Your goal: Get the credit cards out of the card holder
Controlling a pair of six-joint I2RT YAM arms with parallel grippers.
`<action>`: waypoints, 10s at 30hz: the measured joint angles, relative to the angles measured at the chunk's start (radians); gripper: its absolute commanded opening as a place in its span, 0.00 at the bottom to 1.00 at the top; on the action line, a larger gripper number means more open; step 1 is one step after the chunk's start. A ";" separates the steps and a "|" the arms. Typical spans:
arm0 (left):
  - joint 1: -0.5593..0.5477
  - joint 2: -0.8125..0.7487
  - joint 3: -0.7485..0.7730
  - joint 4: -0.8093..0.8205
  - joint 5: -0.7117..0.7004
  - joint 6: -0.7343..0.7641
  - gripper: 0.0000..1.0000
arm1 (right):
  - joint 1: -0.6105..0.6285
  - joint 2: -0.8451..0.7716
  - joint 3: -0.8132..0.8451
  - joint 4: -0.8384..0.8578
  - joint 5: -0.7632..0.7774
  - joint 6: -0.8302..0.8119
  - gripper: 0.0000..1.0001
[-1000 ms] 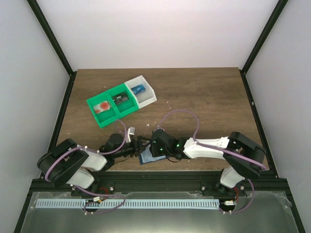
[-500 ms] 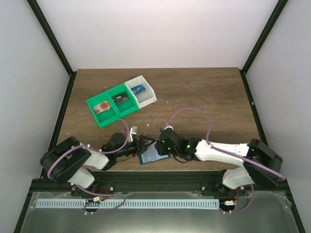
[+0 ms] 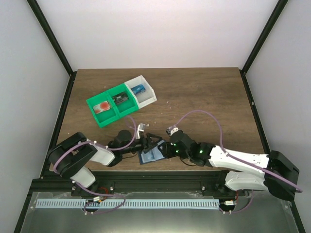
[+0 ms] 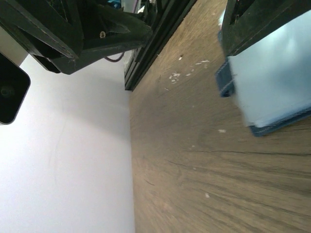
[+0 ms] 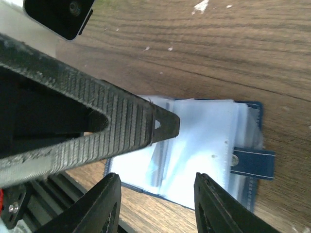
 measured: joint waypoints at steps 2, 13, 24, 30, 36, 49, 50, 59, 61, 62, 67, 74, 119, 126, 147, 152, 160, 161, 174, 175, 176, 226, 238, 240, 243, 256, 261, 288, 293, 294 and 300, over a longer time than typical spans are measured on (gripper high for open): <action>0.018 -0.022 -0.030 -0.008 -0.005 0.001 0.80 | 0.000 0.019 0.001 0.022 -0.024 -0.010 0.43; 0.155 -0.383 -0.151 -0.319 -0.090 0.050 0.81 | 0.002 0.298 0.146 0.050 -0.092 -0.041 0.42; 0.222 -0.488 -0.240 -0.450 -0.094 0.048 0.81 | 0.006 0.537 0.287 0.004 -0.070 -0.063 0.34; 0.222 -0.514 -0.241 -0.467 -0.084 0.050 0.81 | 0.008 0.575 0.298 -0.004 -0.047 -0.065 0.13; 0.222 -0.509 -0.245 -0.434 -0.060 0.050 0.81 | 0.008 0.581 0.296 0.007 -0.040 -0.059 0.02; 0.220 -0.339 -0.240 -0.294 -0.014 0.060 0.81 | -0.010 0.568 0.237 0.114 -0.111 -0.024 0.03; 0.220 -0.319 -0.240 -0.280 -0.010 0.059 0.81 | -0.013 0.564 0.228 0.128 -0.120 -0.020 0.03; 0.220 -0.210 -0.204 -0.199 -0.001 0.064 0.81 | -0.039 0.533 0.163 0.198 -0.179 -0.001 0.04; 0.220 -0.188 -0.196 -0.186 0.003 0.064 0.81 | -0.039 0.533 0.161 0.205 -0.186 0.000 0.04; 0.220 -0.177 -0.194 -0.182 0.006 0.064 0.81 | -0.040 0.533 0.159 0.209 -0.189 0.001 0.04; 0.219 -0.134 -0.177 -0.160 0.016 0.064 0.81 | -0.041 0.533 0.155 0.219 -0.200 0.002 0.04; 0.207 -0.095 -0.150 -0.134 0.036 0.062 0.81 | -0.046 0.533 0.150 0.229 -0.204 0.002 0.08; 0.041 -0.211 -0.042 -0.286 -0.047 0.045 0.81 | -0.052 0.023 0.002 0.070 -0.142 -0.074 0.36; 0.044 -0.354 -0.097 -0.454 -0.129 0.057 0.81 | -0.052 0.186 0.009 0.172 -0.288 -0.092 0.26; 0.085 -0.514 -0.252 -0.527 -0.234 0.031 0.81 | -0.071 0.439 0.060 0.224 -0.289 -0.028 0.15; 0.096 -0.463 -0.196 -0.528 -0.208 0.071 0.82 | -0.079 0.439 0.033 0.259 -0.278 0.003 0.14; 0.088 -0.446 -0.142 -0.512 -0.152 0.077 0.81 | -0.080 0.443 0.025 0.285 -0.288 0.025 0.14; 0.080 -0.440 -0.143 -0.505 -0.150 0.069 0.81 | -0.080 0.441 0.023 0.288 -0.288 0.027 0.14; 0.050 -0.315 -0.170 -0.413 -0.145 0.032 0.81 | -0.123 0.438 -0.022 0.357 -0.363 0.040 0.14; 0.050 -0.303 -0.169 -0.400 -0.145 0.033 0.81 | -0.128 0.438 -0.026 0.364 -0.374 0.042 0.14; 0.050 -0.292 -0.168 -0.388 -0.145 0.033 0.81 | -0.131 0.438 -0.029 0.369 -0.380 0.043 0.14; 0.050 -0.364 -0.140 -0.491 -0.164 0.085 0.79 | -0.203 0.135 -0.116 0.254 -0.314 0.091 0.01; 0.050 -0.571 -0.171 -0.387 -0.150 -0.014 0.72 | -0.205 -0.044 -0.084 0.342 -0.278 0.273 0.01; 0.050 -0.593 -0.183 -0.346 -0.151 -0.031 0.71 | -0.206 -0.041 -0.072 0.386 -0.279 0.316 0.01; 0.050 -0.616 -0.188 -0.294 -0.151 -0.050 0.69 | -0.207 -0.021 -0.063 0.460 -0.299 0.377 0.00; 0.050 -0.560 -0.201 -0.092 -0.137 -0.079 0.00 | -0.211 0.037 -0.077 0.604 -0.443 0.442 0.11; 0.059 -0.560 -0.208 -0.064 -0.093 -0.070 0.00 | -0.215 -0.022 -0.080 0.512 -0.499 0.313 0.28; 0.116 -0.693 -0.122 -0.544 0.366 0.256 0.00 | -0.423 0.039 0.196 -0.092 -0.943 -0.351 0.51; 0.092 -0.655 -0.098 -0.544 0.392 0.278 0.00 | -0.423 0.077 0.190 -0.076 -0.977 -0.356 0.53; 0.089 -0.647 -0.091 -0.544 0.396 0.283 0.00 | -0.423 0.086 0.190 -0.077 -0.978 -0.359 0.52; 0.077 -0.616 -0.073 -0.539 0.413 0.301 0.00 | -0.423 0.097 0.164 -0.066 -1.004 -0.362 0.40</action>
